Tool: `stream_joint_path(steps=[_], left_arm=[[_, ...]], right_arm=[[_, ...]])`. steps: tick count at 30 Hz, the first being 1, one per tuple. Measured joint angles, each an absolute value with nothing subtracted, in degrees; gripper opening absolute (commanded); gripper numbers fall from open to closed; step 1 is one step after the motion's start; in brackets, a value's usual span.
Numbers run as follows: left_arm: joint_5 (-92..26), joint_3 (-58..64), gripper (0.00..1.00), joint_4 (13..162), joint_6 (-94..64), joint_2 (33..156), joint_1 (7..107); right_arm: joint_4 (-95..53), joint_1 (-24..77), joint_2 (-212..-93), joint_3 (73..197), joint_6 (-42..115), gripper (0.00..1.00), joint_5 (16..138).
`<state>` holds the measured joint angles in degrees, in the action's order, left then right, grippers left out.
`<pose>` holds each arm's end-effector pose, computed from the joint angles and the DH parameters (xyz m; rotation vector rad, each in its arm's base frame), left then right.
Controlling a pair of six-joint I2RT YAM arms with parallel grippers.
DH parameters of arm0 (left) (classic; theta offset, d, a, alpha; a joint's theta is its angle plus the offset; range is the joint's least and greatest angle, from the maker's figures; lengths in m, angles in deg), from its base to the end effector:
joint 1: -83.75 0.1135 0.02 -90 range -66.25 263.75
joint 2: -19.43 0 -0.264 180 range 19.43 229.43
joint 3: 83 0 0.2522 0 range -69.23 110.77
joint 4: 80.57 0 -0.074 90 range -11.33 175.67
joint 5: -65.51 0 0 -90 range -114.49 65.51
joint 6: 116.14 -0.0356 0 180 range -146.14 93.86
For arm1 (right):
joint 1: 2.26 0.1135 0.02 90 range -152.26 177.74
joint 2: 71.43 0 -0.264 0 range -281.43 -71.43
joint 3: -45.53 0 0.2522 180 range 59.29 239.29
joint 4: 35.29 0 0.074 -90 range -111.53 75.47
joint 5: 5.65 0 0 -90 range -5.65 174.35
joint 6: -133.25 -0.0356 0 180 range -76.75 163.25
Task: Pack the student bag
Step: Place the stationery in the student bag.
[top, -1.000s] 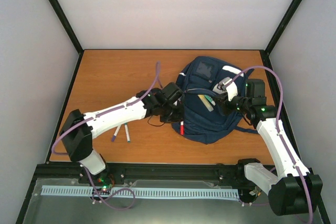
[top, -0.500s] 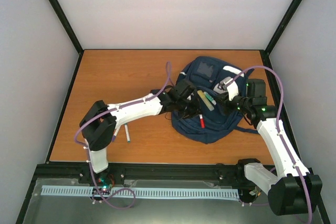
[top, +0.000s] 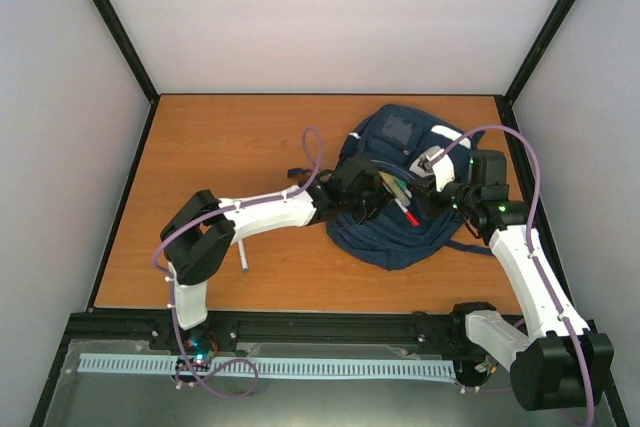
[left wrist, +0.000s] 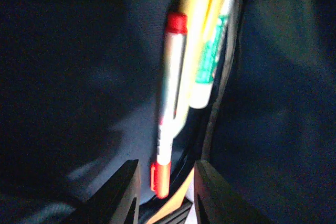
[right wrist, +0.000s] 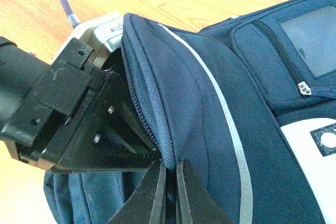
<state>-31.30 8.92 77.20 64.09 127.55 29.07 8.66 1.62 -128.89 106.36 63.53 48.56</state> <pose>0.2451 -0.3533 0.2261 -0.7472 2.5838 -1.2866 0.2060 0.0348 0.2840 -0.7636 2.0388 0.5469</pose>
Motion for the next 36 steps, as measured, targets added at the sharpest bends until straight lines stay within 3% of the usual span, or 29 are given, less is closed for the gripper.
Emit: stream_joint_path(steps=[18, 29, 36], left_arm=[[-29.4, 9.2, 0.4, 75.7, 62.4, 124.9, 27.7], [-34.4, 8.7, 0.45, 64.2, 42.8, 120.9, 23.0], [-30.1, -7.1, 0.46, 56.8, 34.2, 116.9, 21.4]], right_arm=[[9.1, 1.6, -128.9, 106.4, 63.5, 0.03, 47.9], [9.3, 1.6, -128.4, 106.4, 63.6, 0.03, 47.9], [9.4, 1.6, -128.4, 106.4, 63.6, 0.03, 47.9]])
